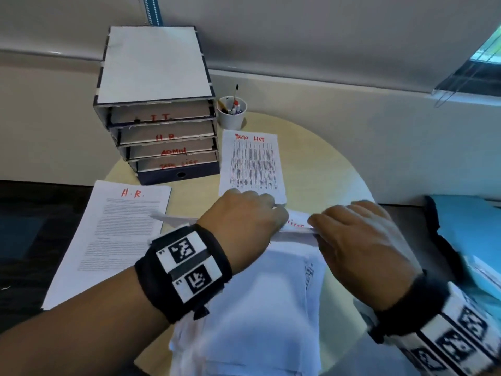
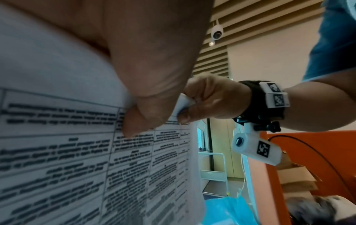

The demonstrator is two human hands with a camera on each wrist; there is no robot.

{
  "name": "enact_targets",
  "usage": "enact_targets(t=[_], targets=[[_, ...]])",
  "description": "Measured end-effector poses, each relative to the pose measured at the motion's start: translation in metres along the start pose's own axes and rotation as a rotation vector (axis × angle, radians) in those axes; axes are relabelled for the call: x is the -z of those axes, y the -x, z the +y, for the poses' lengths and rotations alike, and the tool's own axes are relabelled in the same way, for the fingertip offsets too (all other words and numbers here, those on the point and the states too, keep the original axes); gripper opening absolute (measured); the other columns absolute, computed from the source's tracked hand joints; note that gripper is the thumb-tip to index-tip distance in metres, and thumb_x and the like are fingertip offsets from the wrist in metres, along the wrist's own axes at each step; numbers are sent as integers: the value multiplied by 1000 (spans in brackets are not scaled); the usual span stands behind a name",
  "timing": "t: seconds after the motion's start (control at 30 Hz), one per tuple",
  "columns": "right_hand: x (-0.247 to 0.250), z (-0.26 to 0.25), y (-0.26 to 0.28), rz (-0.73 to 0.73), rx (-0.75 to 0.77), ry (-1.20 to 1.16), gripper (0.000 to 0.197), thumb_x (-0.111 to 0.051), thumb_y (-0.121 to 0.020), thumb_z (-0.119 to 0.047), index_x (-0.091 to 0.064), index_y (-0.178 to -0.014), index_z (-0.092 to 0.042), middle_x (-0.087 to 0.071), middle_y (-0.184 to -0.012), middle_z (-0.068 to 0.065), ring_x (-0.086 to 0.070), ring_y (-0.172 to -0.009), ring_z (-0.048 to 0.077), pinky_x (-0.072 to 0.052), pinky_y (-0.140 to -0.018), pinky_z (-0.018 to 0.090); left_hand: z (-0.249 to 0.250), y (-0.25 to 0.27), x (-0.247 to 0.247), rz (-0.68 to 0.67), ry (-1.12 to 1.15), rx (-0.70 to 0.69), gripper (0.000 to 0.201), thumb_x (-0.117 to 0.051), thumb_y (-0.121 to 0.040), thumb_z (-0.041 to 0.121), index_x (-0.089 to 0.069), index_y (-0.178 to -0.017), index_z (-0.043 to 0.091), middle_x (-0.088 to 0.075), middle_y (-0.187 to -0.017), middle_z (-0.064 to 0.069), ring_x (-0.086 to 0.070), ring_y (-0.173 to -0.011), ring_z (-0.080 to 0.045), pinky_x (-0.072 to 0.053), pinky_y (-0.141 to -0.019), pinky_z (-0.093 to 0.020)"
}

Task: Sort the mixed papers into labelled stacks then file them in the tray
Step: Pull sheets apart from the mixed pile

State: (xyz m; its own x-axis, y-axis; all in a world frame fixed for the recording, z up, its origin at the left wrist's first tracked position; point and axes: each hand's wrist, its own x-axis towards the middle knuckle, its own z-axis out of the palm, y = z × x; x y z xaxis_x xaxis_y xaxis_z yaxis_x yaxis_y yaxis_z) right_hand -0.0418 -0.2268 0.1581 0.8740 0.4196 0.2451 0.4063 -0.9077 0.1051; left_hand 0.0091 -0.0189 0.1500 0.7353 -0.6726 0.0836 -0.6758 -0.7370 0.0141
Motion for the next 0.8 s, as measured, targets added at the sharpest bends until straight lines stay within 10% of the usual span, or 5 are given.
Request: enact_targets(t=[0.13,0.33,0.57,0.67,0.8], targets=[[-14,30,4,-152,-155,-159,12,-53,-86,-26,-61,-78,-22,-56,-67,-2,-56,-57,22,-45,-49,32,-11,-6,-7,89,-2,36,25,-70,-67,7,-51,-74,22,-49,-67,1,-50,-58,-27,-27,-56,-32],[-57,125,12,-324,-871,-853,15,-67,-90,-18,-69,-79,-8,-72,-74,10,-65,-62,23,-50,-62,32,-49,14,-30,406,189,404,54,-67,-72,19,-59,-124,13,-54,-126,-13,-51,-113,-35,-45,-89,-49],[-202,212,39,-174,-1365,-1242,80,-93,-45,-46,-67,-111,-7,-70,-101,27,-68,-89,39,-53,-88,54,-25,71,-163,-368,255,302,74,-53,-66,74,-48,-132,39,-68,-117,7,-71,-97,-12,-61,-63,-28],[-229,215,14,-100,-1425,-1184,46,-79,-66,-42,-73,-100,-11,-74,-86,14,-67,-76,29,-55,-77,44,-19,86,-219,-438,284,340,91,-46,-76,80,-15,-152,38,-56,-128,27,-71,-82,1,-58,-51,-21],[-213,191,-26,-159,-1417,-1048,15,-65,-90,-25,-70,-89,-11,-70,-84,4,-66,-76,24,-50,-68,28,-15,91,-239,-370,296,298,49,-16,-99,60,-47,-129,38,-69,-116,5,-75,-83,-14,-59,-49,-34]])
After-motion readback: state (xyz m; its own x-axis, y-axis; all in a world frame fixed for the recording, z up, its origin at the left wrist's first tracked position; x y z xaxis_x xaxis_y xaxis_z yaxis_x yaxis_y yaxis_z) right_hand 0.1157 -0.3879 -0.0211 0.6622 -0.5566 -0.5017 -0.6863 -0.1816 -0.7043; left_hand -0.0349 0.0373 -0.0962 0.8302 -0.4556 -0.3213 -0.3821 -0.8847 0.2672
